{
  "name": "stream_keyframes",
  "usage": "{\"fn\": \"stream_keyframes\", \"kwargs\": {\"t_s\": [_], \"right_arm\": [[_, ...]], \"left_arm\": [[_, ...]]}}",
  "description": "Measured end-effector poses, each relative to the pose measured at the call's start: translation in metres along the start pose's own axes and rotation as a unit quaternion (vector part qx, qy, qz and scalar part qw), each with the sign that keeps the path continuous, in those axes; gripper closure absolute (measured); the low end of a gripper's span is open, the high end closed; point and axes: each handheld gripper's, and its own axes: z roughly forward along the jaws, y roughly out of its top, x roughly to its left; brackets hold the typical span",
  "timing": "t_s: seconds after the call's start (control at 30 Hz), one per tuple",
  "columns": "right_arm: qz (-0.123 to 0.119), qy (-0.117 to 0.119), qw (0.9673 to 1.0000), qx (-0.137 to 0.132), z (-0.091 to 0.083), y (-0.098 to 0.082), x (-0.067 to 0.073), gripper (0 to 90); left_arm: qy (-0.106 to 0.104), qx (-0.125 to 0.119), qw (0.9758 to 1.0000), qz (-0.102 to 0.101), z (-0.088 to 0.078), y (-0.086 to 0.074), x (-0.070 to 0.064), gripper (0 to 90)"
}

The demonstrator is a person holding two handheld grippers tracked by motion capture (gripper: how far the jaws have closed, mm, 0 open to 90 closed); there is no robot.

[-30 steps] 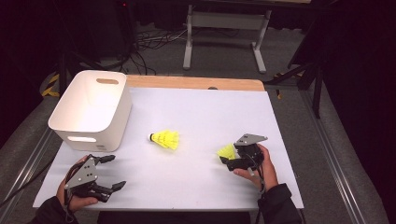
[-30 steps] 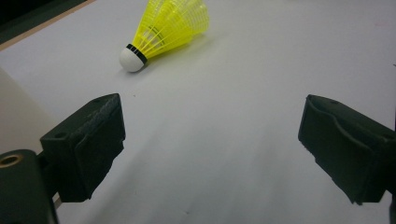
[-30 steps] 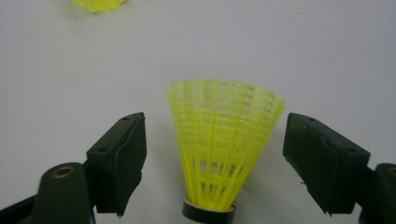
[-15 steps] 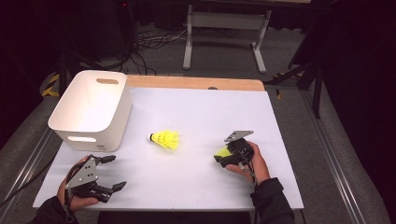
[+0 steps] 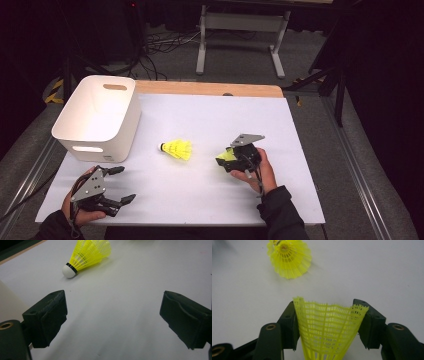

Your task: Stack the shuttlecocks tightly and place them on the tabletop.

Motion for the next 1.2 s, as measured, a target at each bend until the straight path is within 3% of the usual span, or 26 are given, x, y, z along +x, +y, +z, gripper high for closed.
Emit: {"fn": "stream_keyframes", "kwargs": {"t_s": [0.13, 0.33, 0.57, 0.8, 1.2], "right_arm": [[-0.009, 0.012, 0.9998, -0.014, 0.013, 0.012, 0.012, 41.3], [-0.011, 0.040, 0.9976, -0.056, 0.029, 0.017, 0.033, 38.3], [-0.031, 0.062, 0.9955, -0.065, 0.032, 0.010, 0.048, 39.1], [-0.038, 0.044, 0.9964, -0.061, 0.016, 0.003, 0.045, 37.6], [-0.030, 0.024, 0.9983, -0.044, -0.016, -0.029, 0.026, 35.7]], "left_arm": [[0.000, 0.000, 1.0000, -0.002, -0.001, -0.001, 0.001, 8.2], [0.002, -0.001, 1.0000, 0.003, -0.002, -0.001, 0.001, 8.2], [0.003, 0.001, 1.0000, 0.006, -0.002, 0.000, 0.000, 8.2], [0.002, 0.000, 1.0000, 0.003, -0.002, 0.000, 0.000, 8.2], [0.002, 0.001, 1.0000, 0.003, -0.001, 0.000, 0.000, 8.3]]}}
